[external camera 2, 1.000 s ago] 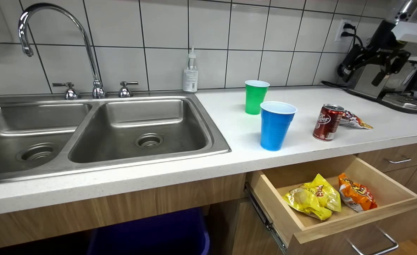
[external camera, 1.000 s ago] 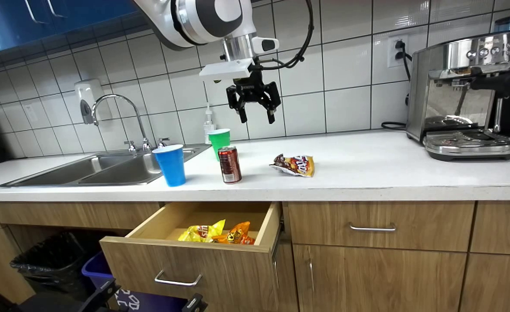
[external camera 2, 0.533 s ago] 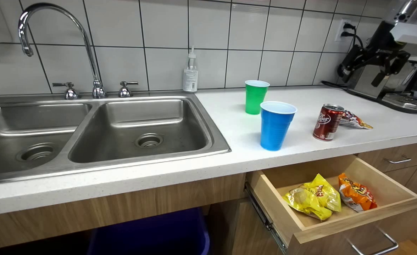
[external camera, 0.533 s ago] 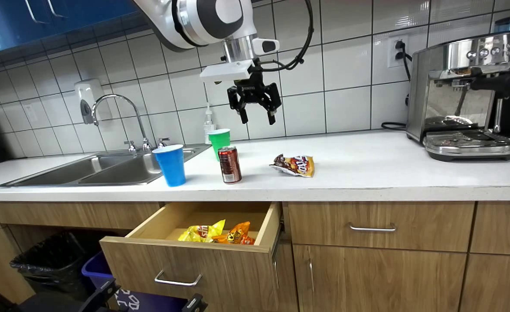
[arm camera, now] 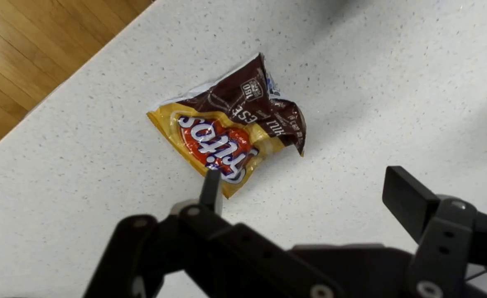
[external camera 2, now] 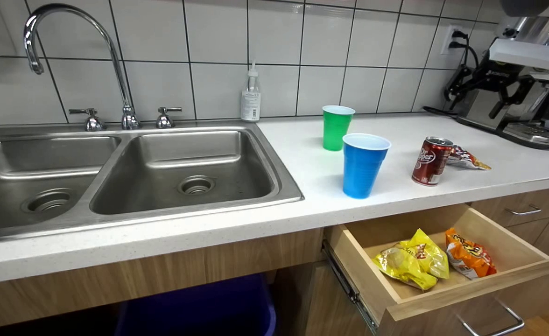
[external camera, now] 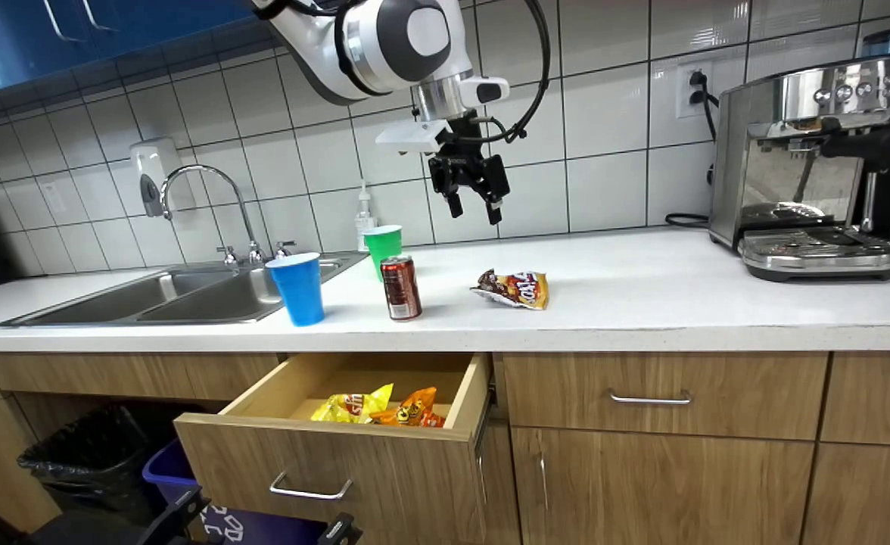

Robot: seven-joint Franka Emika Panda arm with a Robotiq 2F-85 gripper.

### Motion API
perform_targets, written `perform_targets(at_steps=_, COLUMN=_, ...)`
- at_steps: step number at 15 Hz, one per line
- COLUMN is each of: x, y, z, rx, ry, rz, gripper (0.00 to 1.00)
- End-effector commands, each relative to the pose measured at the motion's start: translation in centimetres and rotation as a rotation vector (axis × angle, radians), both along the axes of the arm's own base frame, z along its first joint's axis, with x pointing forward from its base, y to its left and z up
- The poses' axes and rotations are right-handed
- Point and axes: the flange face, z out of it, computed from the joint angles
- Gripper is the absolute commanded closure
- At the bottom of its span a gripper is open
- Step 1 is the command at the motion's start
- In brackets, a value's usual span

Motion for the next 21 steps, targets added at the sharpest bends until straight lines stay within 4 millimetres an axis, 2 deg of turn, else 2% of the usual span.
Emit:
perform_targets(at_steps=1, x=2.7, y=-1.6, z=-0.8, rx=0.003, ry=0.025, rz=-0.137, gripper=0.00)
perform_targets(at_steps=7, x=5.2, y=-2.3, z=-3.1, rx=0.035, ry=0.109, rz=-0.267, gripper=0.00)
perform_targets(at_steps=12, x=6.4, y=-2.6, z=-4.6, rx=0.041, ry=0.162, rz=-0.356, gripper=0.00)
perform_targets(at_steps=21, x=6.3, y=-4.0, z=-6.8, rx=0.039, ry=0.165, rz=-0.427, gripper=0.00)
